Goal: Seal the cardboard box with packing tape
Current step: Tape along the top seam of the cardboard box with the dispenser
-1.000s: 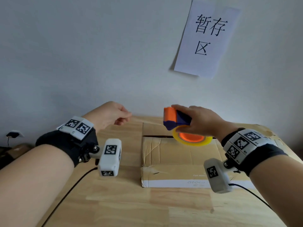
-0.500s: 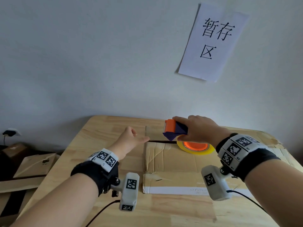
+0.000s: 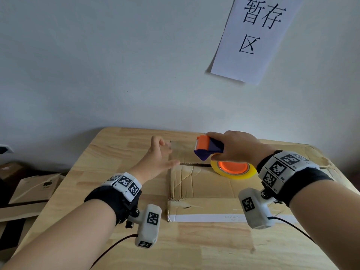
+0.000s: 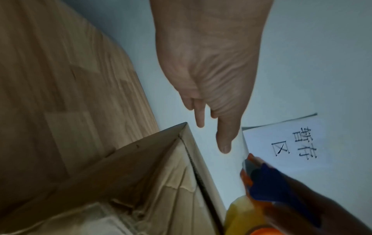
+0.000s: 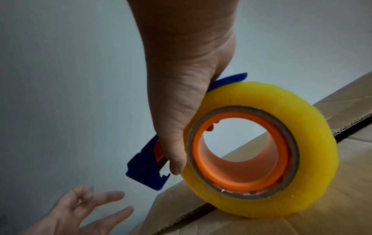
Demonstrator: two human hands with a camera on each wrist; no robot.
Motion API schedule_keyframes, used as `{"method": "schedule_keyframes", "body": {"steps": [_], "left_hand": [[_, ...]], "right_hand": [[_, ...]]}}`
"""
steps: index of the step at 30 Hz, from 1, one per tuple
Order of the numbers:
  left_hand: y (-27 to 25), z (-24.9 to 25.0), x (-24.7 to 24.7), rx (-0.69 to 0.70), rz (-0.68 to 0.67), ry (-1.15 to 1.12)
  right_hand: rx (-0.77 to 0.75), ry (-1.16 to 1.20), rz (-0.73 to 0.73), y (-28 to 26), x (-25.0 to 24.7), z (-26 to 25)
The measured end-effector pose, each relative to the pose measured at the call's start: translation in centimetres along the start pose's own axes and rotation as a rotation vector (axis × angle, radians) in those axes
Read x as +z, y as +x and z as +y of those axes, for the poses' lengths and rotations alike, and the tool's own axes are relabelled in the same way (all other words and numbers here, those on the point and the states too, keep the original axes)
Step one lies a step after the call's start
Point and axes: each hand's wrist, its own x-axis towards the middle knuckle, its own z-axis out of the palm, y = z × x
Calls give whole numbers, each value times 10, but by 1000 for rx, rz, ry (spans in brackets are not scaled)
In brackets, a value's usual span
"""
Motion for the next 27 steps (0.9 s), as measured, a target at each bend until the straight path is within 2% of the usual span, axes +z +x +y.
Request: {"method": "schedule_keyframes", "body": {"steps": [5, 17, 22, 27], "left_hand": [[7, -22, 15, 147, -100, 232], [7, -47, 35, 214, 111, 259], [4, -45, 39, 193, 146, 224], [-1, -30, 30, 53, 150, 47]], "right_hand": [[12, -30, -15, 4, -1, -4], [-61, -211, 3, 9, -11, -17], [-100, -193, -15, 10, -4, -27], [-90, -214, 7, 8, 10, -26]]}}
